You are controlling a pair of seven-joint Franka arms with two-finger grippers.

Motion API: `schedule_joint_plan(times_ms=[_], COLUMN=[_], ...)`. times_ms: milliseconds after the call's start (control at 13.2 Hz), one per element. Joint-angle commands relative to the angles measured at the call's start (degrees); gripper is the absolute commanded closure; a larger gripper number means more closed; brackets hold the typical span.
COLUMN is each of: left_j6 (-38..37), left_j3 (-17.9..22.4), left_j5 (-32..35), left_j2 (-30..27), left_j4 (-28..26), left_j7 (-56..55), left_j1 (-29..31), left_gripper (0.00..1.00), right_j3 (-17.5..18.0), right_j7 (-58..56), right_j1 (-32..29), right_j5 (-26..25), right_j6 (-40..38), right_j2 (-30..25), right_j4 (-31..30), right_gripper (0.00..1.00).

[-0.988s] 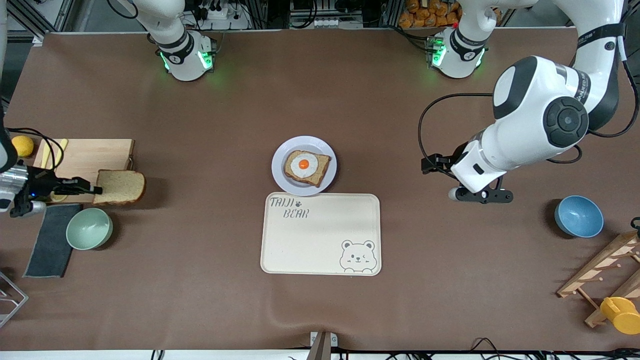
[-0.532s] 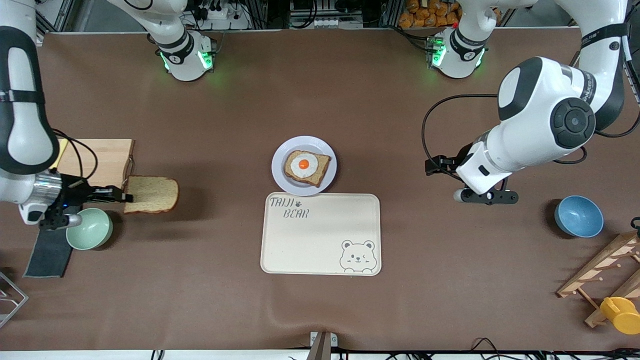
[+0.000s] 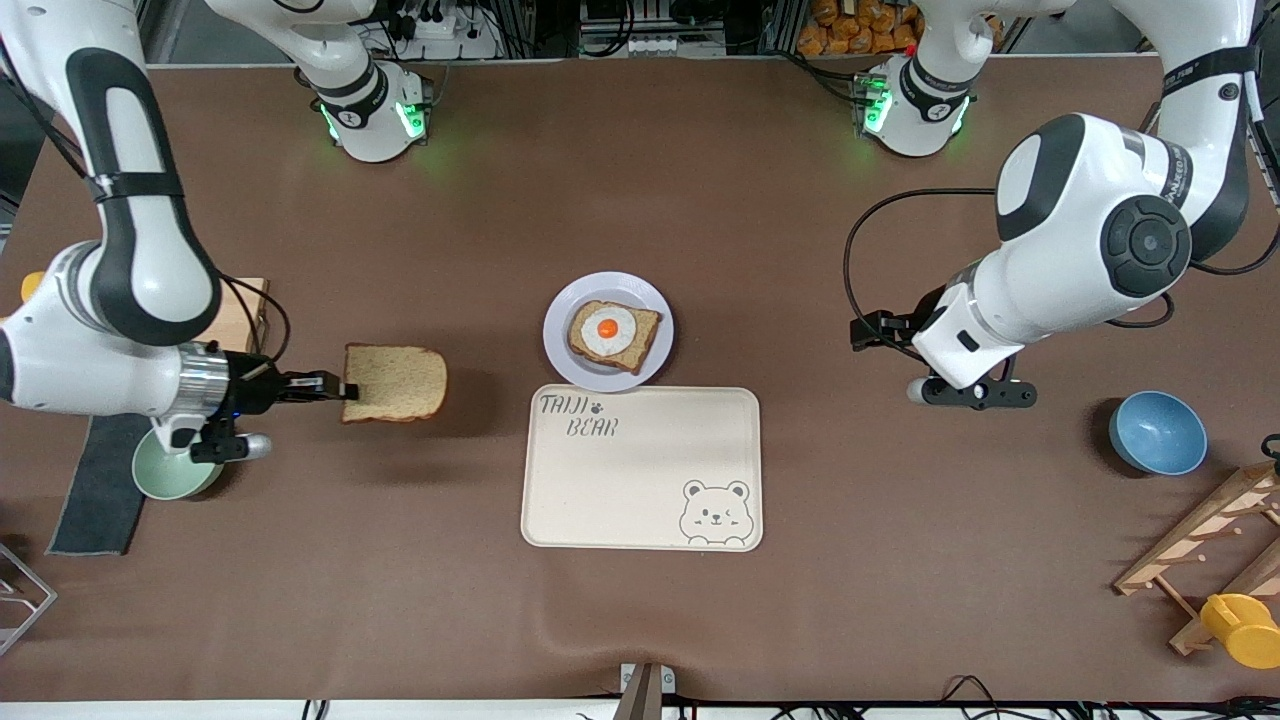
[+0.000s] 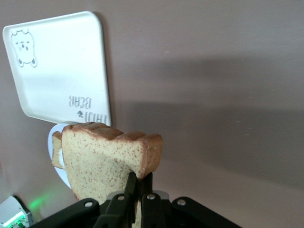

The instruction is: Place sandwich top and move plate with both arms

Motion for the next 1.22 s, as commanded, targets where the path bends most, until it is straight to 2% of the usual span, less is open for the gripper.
schedule_joint_plan(times_ms=[0, 152, 380, 608, 988, 1140], left_j6=[-0.13, -0.22, -0.13, -0.22, -0.22, -0.22], left_j3=[-0.06, -0.06, -0.06, -0.06, -0.06, -0.06], left_j5=[-1.15, -1.15, -1.23, -1.32, -1.32, -1.32], left_j2=[-1.22, -1.23, -1.40, -1.58, -1.84, -1.84], left_j4=[-0.96, -1.05, -1.67, -1.84, -2.46, -2.46], left_j7=[0.49, 0.49, 0.49, 0.57, 1.72, 1.72], left_j1=[0.31, 0.40, 0.49, 0.49, 0.49, 0.49], left_gripper=[0.00, 0.00, 0.00, 0.00, 0.00, 0.00], right_j3=[-0.71, -0.71, -0.71, -0.71, -0.63, -0.71], right_j7=[2.44, 2.62, 5.33, 8.76, 9.21, 8.51], right_j1=[3.37, 5.65, 11.79, 18.29, 25.42, 27.19], right_j5=[2.33, 6.09, 7.17, 9.44, 13.05, 17.08], right_j6=[2.03, 5.80, 12.91, 16.18, 24.69, 25.94], right_j2=[-0.73, -0.73, -0.64, -0.38, -0.47, -0.47], right_j4=[-1.83, -4.73, -7.72, -8.43, -13.96, -15.45], right_gripper=[1.00, 1.00, 1.00, 1.00, 1.00, 1.00])
